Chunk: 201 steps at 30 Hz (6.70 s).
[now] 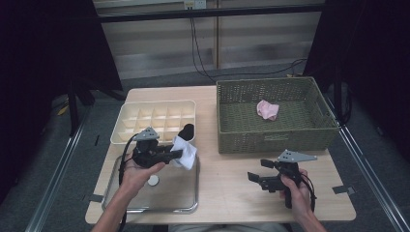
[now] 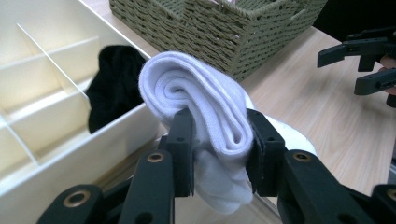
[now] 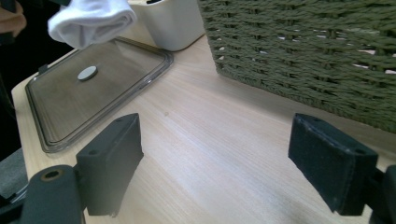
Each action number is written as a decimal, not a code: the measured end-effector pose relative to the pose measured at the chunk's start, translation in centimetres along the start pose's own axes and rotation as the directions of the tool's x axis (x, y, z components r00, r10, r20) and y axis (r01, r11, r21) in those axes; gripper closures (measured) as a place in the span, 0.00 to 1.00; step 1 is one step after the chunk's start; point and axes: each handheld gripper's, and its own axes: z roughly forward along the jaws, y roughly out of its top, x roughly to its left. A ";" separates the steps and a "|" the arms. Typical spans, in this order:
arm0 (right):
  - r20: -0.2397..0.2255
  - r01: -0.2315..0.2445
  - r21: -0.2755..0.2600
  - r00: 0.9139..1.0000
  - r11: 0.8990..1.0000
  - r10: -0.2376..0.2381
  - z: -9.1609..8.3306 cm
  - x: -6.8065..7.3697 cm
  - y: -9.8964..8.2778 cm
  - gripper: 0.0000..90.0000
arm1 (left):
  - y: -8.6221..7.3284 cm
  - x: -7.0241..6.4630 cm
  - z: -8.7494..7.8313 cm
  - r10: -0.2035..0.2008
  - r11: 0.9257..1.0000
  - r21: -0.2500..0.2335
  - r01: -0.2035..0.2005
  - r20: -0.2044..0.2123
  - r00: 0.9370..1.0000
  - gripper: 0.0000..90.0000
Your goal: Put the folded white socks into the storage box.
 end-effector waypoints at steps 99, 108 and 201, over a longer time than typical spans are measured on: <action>-0.013 -0.022 0.041 1.000 0.999 0.022 0.9 0.1 -0.2 0.18 | 3.2 8.2 4.4 0.051 0.954 0.300 0.013 -0.204 0.978 0.75; -0.019 -0.016 0.045 1.000 0.999 0.017 1.1 0.2 -0.2 0.18 | 3.0 8.4 5.3 0.072 0.933 0.359 0.000 -0.188 0.980 0.76; -0.012 -0.029 0.062 0.999 0.998 0.030 1.3 -0.2 -0.1 0.18 | 1.4 9.9 4.4 -0.093 0.977 0.172 0.129 -0.202 0.975 0.36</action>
